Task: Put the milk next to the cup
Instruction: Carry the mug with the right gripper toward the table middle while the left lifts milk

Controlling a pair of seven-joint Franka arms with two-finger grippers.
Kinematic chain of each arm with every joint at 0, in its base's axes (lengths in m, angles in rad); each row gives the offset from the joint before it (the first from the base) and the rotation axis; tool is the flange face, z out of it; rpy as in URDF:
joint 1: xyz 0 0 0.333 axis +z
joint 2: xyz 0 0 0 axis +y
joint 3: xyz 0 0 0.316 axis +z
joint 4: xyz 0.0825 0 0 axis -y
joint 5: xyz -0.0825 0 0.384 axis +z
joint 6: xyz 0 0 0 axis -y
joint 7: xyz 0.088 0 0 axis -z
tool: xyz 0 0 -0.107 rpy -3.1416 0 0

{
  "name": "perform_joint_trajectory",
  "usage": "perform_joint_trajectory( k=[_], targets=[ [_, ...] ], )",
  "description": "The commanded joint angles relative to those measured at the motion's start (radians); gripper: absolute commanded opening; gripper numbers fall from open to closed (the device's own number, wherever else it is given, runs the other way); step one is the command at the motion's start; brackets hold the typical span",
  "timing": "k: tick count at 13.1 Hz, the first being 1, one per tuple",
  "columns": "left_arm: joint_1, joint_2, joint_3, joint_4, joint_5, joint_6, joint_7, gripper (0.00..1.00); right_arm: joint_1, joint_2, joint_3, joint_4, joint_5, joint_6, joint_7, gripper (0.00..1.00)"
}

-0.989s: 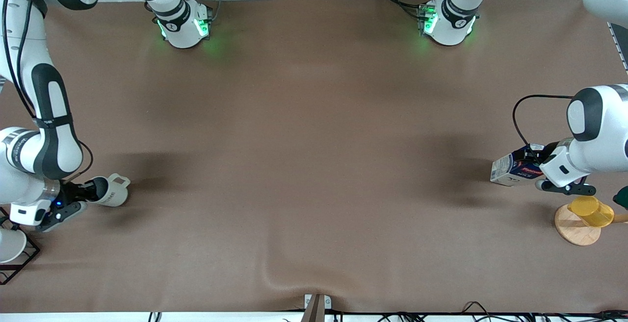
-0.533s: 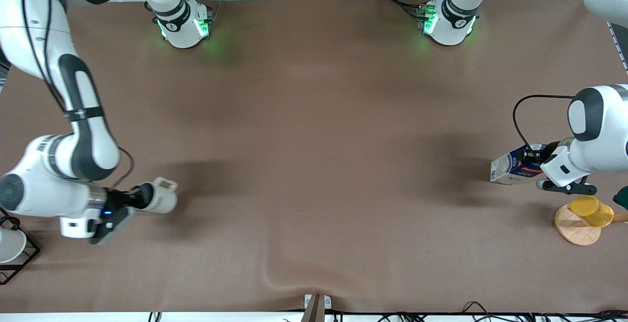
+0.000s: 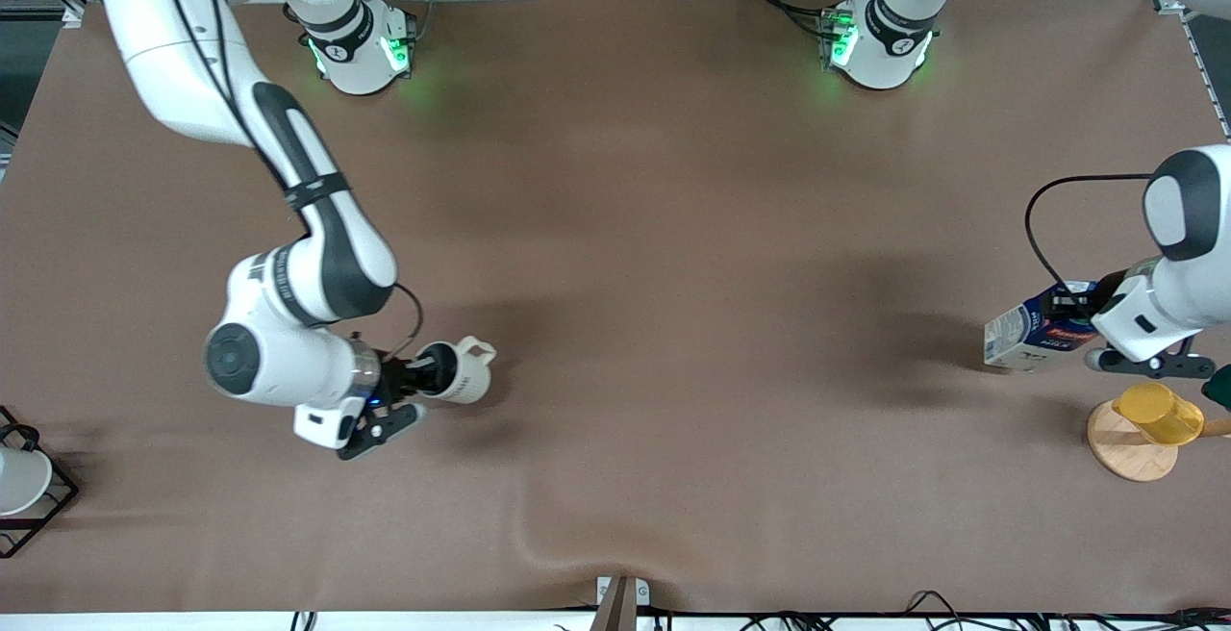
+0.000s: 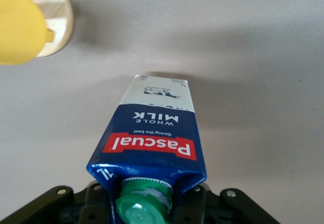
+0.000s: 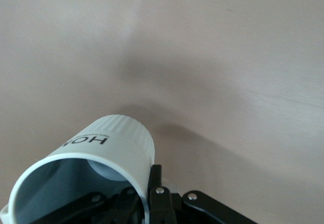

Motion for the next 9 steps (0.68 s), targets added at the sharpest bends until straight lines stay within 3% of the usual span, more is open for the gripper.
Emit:
perform_joint_trajectory(
  k=[1, 7, 9],
  targets=[
    [0.004, -0.081, -0.01, -0.004, -0.021, -0.1, -0.032, 0.39, 0.086, 0.002, -0.01, 0.005, 0.019, 0.057, 0.196, 0.0],
    [-0.003, -0.125, -0.116, -0.001, -0.076, -0.123, -0.201, 0.39, 0.249, 0.037, -0.013, 0.002, 0.013, 0.187, 0.546, 0.0],
    [-0.003, -0.133, -0.134, -0.001, -0.078, -0.158, -0.218, 0.39, 0.317, 0.039, -0.032, -0.003, -0.025, 0.199, 0.622, 0.0]
  ],
)
